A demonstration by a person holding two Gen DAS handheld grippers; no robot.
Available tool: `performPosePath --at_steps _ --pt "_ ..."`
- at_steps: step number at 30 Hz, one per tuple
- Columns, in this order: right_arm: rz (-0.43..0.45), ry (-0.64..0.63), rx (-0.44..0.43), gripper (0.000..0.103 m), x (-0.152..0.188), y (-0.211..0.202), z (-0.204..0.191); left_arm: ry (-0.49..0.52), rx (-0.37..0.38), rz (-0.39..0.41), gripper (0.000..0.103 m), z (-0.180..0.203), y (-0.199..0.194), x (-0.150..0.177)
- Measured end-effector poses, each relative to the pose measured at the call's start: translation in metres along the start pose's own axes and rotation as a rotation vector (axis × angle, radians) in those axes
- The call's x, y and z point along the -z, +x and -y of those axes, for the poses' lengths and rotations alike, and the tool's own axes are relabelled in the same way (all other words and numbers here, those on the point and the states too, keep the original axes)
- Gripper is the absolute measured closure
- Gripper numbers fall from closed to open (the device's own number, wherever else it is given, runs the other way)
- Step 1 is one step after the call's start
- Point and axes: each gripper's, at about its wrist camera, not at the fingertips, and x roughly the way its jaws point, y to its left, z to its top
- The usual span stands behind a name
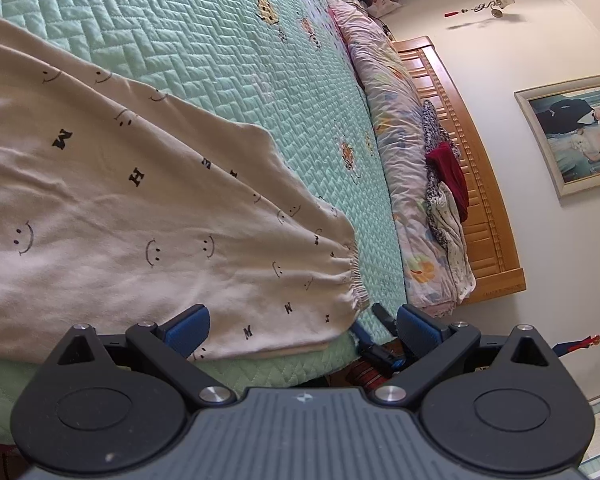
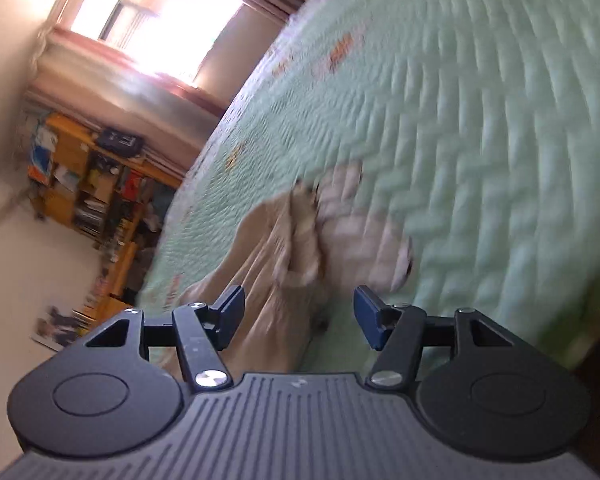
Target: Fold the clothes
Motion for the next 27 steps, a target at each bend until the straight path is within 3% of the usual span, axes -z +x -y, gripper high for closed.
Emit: performPosePath --at_steps 8,13,19,23,27 --pt "0.021 0.027 0.058 0.040 0.003 0.010 -0.014 0.009 -0.002 0.005 0.003 0.007 -0.008 0.007" --pt "0.129 -0.330 0.229 0.040 0.036 0.006 -0.061 0.013 -0.009 0.010 0.002 0.011 -0.010 0.009" --pt "0.180 -0.568 0.238 0.040 0.068 0.017 -0.091 0.032 -0.027 -0.025 0.002 0.020 -0.001 0.015" --pt "0.175 -0.580 0.210 0.040 0.069 0.023 -0.096 0.040 -0.035 -0.037 0.002 0.023 0.003 0.017" --pt "0.163 -0.453 0.150 0.040 0.065 0.023 -0.084 0.038 -0.044 -0.048 0.002 0.023 0.007 0.019"
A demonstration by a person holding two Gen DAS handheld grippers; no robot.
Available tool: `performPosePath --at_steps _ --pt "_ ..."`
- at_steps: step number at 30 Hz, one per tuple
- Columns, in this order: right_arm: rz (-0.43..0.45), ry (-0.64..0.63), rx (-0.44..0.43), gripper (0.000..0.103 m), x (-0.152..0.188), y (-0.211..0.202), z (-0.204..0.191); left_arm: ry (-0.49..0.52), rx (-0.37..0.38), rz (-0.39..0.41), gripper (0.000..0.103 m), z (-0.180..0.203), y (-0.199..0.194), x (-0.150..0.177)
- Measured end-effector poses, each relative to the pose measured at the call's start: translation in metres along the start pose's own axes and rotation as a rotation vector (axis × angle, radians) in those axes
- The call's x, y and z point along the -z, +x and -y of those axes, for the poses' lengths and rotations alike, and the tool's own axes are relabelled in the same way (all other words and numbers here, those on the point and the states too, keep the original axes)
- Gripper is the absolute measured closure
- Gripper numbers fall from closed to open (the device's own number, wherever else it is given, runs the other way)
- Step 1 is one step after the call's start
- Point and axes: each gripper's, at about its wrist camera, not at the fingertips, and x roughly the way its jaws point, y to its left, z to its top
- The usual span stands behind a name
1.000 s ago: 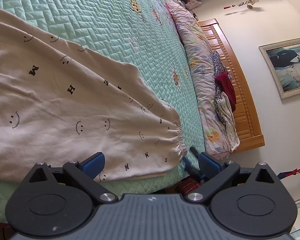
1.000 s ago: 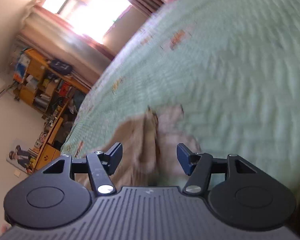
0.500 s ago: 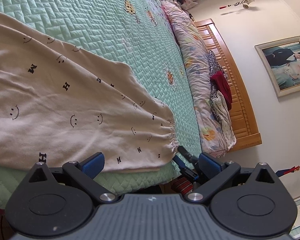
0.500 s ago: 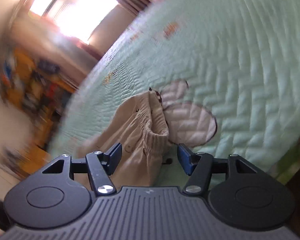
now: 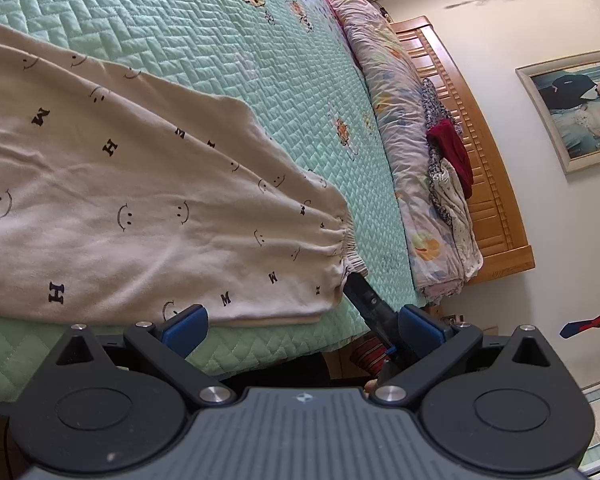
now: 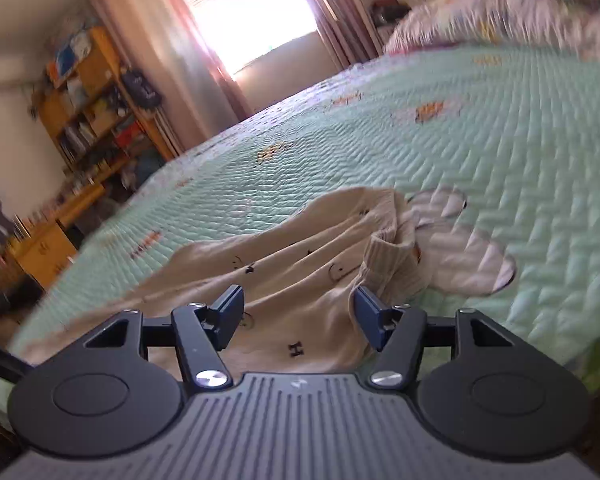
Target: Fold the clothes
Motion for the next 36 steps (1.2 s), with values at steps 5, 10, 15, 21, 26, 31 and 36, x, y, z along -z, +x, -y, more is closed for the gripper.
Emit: performPosePath --at_steps 5,10,15,21,26,31,36 --pt "-0.011 0.119 -0.004 0.040 0.005 -0.001 0.023 -0.002 -0.005 -0.011 0.002 0.000 0.003 0.001" --pt "-0.001 0.110 0.000 0.040 0.008 -0.004 0.028 -0.004 -0.003 -0.019 0.002 -0.001 0.006 0.002" --pt "-0.021 0.116 -0.048 0.055 0.005 0.003 0.028 -0.008 0.000 -0.018 0.002 -0.003 0.005 0.003" --pt "-0.031 0.160 -0.061 0.081 0.006 0.004 0.031 -0.020 0.005 -0.003 0.001 -0.006 0.002 0.002" --pt "-0.011 0.340 -0.087 0.081 0.013 0.006 0.056 -0.019 0.007 -0.011 0.001 -0.007 0.002 0.003" --pt "0.040 0.752 -0.314 0.085 0.031 0.008 0.091 -0.026 0.005 -0.007 0.001 -0.008 0.002 0.003" --pt "0.018 0.867 -0.330 0.085 0.041 0.015 0.097 -0.022 0.004 -0.015 0.001 -0.007 0.004 0.004"
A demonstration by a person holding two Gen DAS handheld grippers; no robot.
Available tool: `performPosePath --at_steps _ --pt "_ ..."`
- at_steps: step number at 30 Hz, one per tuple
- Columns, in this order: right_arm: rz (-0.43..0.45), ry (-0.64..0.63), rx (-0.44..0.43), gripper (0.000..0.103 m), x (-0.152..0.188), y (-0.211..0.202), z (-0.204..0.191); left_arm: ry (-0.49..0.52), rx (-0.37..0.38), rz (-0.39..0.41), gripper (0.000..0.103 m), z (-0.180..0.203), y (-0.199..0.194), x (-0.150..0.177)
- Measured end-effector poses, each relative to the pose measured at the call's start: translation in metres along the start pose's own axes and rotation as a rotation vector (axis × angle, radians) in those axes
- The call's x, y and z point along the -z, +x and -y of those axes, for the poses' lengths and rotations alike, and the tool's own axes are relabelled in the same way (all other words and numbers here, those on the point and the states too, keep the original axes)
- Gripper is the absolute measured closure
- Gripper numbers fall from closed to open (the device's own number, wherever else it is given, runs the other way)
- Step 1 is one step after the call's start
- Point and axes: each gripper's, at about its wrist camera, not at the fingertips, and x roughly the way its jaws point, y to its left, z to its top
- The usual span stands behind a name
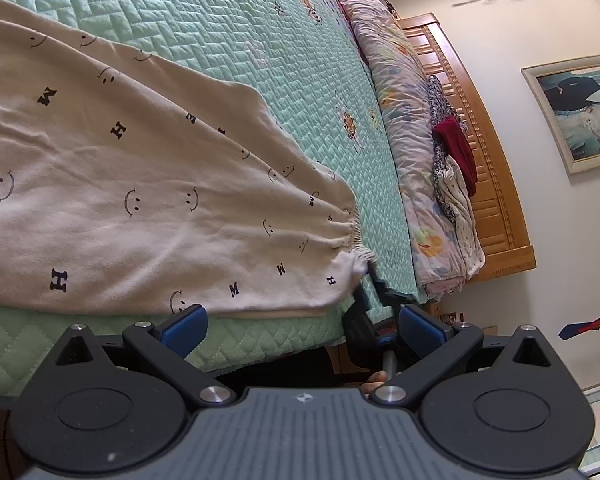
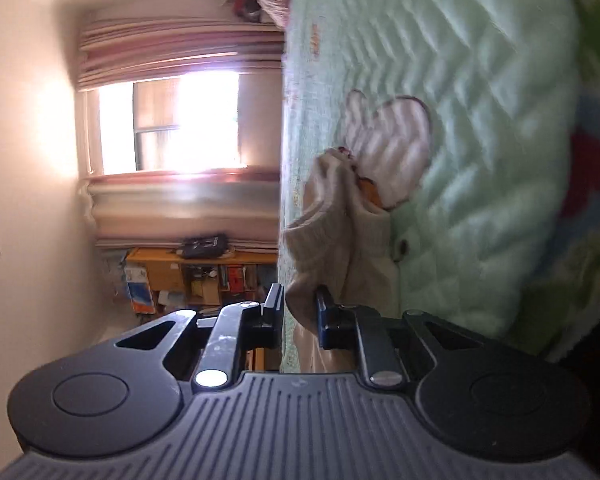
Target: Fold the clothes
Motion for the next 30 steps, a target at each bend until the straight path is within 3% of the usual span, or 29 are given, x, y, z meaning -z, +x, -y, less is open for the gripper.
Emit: performPosePath --at_steps 2,4,7,8,10,15,30 --pt "-0.027 -0.158 0.119 0.085 0.003 0.003 -0.014 0.002 0.000 0.000 0.001 0.000 0.000 0.000" --pt "-0.074 -0.266 0.173 0.081 0.008 0.007 -0.027 -0.003 -0.003 0.002 0.001 -0.001 0.000 0.000" --pt "-0.086 -0.362 0.198 0.063 0.014 0.003 -0.043 -0.007 -0.002 0.002 0.001 -0.001 0.000 0.000" --pt "-0.066 -0.399 0.216 0.057 0.015 -0.001 -0.048 -0.005 -0.003 0.002 0.001 -0.001 0.000 0.000" --pt "-0.014 -0.484 0.267 0.055 0.017 -0.012 -0.060 -0.005 0.000 0.002 0.001 -0.001 0.000 -0.001" --pt "0.078 -0.795 0.519 0.055 0.013 -0.009 -0.077 -0.016 0.001 -0.005 0.001 -0.005 0.002 0.000" --pt "0.026 -0.836 0.508 0.055 0.012 0.032 -0.070 -0.028 -0.004 -0.015 0.001 -0.010 0.006 0.000"
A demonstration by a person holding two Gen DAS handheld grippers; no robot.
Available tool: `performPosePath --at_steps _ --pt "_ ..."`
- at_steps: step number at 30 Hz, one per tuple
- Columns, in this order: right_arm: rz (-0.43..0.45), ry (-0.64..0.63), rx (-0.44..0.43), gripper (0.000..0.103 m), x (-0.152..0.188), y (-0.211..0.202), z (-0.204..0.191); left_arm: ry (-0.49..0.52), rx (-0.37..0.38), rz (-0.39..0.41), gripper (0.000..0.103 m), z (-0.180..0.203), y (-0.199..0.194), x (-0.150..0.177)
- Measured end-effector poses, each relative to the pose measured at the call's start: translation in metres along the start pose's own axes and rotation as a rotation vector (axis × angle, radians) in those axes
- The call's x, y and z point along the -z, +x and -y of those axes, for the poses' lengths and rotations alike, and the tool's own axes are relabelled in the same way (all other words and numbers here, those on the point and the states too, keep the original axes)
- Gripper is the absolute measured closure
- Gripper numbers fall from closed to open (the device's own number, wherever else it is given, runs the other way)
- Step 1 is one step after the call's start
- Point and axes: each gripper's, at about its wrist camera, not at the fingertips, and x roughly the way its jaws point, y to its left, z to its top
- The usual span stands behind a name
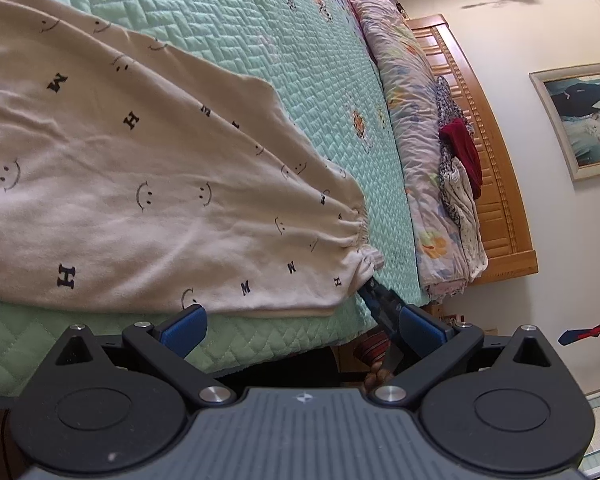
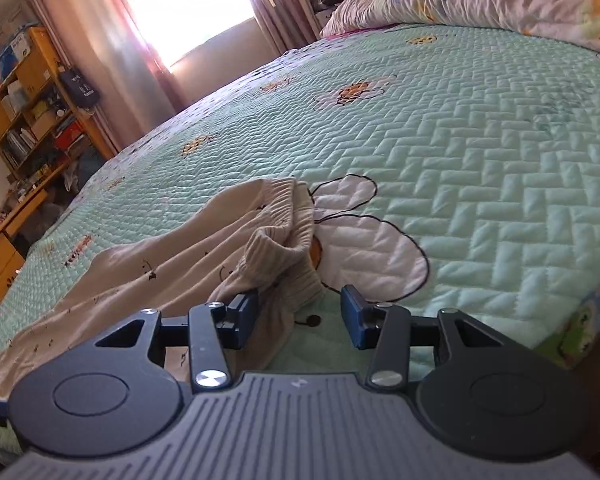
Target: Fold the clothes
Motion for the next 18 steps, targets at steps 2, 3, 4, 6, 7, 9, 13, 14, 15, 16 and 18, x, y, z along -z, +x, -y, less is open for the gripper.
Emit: performPosePath --at_steps 2,3,4,6,7,9,13,14,15,16,18 --pt "-0.002 0.037 -0.022 0.055 -0.002 0.004 0.003 0.005 0.001 -0.003 0.001 0.001 0.001 0.000" --pt "-0.004 0.058 -0.034 0.055 -0.003 0.006 0.005 0.006 0.002 -0.003 0.001 0.001 0.001 0.000" --pt "-0.005 0.079 -0.046 0.054 -0.004 0.008 0.006 0.005 0.003 -0.001 0.001 0.001 0.000 0.000" --pt "-0.010 0.114 -0.072 0.054 -0.005 0.009 0.008 0.002 0.002 0.003 0.001 0.001 -0.001 0.000" --pt "-0.013 0.128 -0.082 0.055 -0.004 0.009 0.009 0.001 0.001 0.004 0.001 0.001 -0.001 -0.001" --pt "-0.016 0.148 -0.093 0.057 -0.002 0.006 0.010 -0.002 0.001 0.006 0.001 0.000 -0.001 -0.001" --pt "-0.021 0.245 -0.122 0.058 0.002 0.004 0.017 -0.001 0.002 -0.002 0.001 0.001 0.001 -0.001" --pt "-0.022 0.268 -0.129 0.058 0.003 0.004 0.019 0.000 0.002 -0.005 0.001 0.001 0.001 -0.001" --pt "-0.024 0.288 -0.136 0.058 0.003 0.004 0.021 0.002 0.003 -0.006 0.001 0.001 0.001 0.000" --pt "-0.026 0.308 -0.142 0.058 0.003 0.005 0.023 0.003 0.003 -0.008 0.001 0.001 0.001 0.000" --pt "-0.030 0.338 -0.154 0.058 0.002 0.006 0.026 0.001 0.002 -0.007 0.001 0.001 0.002 -0.001"
